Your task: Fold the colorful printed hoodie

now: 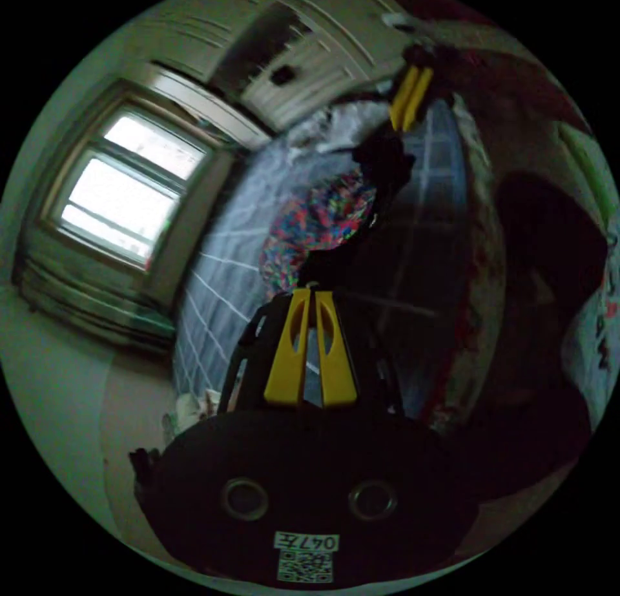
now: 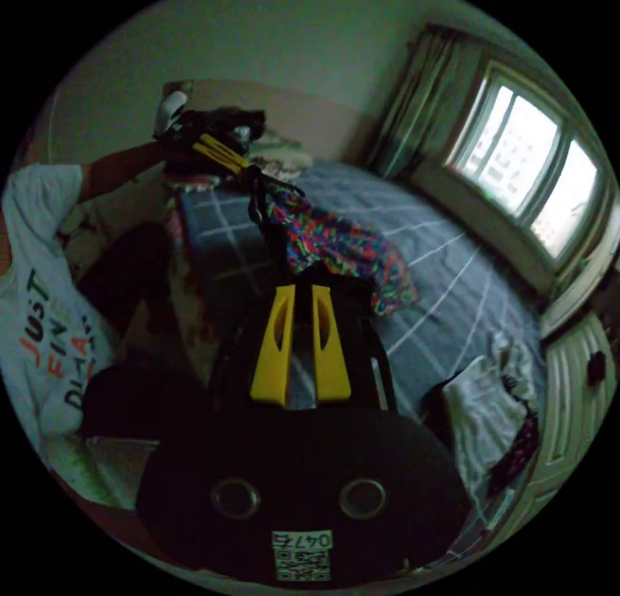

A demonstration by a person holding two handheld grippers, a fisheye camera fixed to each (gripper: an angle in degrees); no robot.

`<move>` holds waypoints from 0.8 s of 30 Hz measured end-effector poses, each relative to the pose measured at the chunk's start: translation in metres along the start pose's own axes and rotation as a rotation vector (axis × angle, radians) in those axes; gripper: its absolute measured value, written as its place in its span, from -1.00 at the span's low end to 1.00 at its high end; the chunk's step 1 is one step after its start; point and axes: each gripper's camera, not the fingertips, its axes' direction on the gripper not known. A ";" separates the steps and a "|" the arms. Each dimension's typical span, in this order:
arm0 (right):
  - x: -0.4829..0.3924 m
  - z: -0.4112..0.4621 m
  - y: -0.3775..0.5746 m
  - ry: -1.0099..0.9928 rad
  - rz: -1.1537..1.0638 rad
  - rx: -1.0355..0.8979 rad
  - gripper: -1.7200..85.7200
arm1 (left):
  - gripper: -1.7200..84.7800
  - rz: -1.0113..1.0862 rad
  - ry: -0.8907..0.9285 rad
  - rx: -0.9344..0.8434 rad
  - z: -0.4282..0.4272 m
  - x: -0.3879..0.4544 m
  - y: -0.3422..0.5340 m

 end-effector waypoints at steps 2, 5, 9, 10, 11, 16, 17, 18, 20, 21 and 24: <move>-0.002 0.023 0.025 -0.078 0.018 -0.078 -0.85 | -0.97 0.077 0.102 -0.113 0.048 0.051 0.018; 0.007 0.047 0.052 -0.142 0.084 -0.163 -0.78 | -0.96 0.095 0.156 -0.178 0.086 0.089 0.031; 0.027 0.065 0.051 -0.152 0.116 -0.198 -0.79 | -0.93 -0.043 0.210 -0.127 0.105 0.083 0.038; 0.035 0.072 0.046 -0.125 0.141 -0.215 -0.80 | -0.90 -0.109 0.243 -0.098 0.110 0.074 0.041; 0.040 0.076 0.044 -0.111 0.156 -0.228 -0.80 | -0.87 -0.172 0.255 -0.074 0.113 0.066 0.045; 0.096 0.113 0.063 -0.040 0.349 -0.295 -0.82 | -0.79 -0.347 0.146 -0.004 0.106 0.047 0.065; 0.101 0.118 0.067 -0.056 0.371 -0.300 -0.82 | -0.78 -0.361 0.124 0.000 0.104 0.047 0.069; 0.111 0.129 0.077 -0.090 0.407 -0.315 -0.82 | -0.78 -0.368 0.115 -0.001 0.103 0.047 0.070; 0.125 0.143 0.091 -0.106 0.453 -0.335 -0.81 | -0.78 -0.428 0.090 0.005 0.106 0.046 0.078; 0.134 0.151 0.099 -0.110 0.493 -0.325 -0.81 | -0.78 -0.453 0.087 0.013 0.107 0.045 0.081; 0.156 0.162 0.114 -0.183 0.599 -0.223 -0.81 | -0.80 -0.625 0.090 0.062 0.118 0.038 0.096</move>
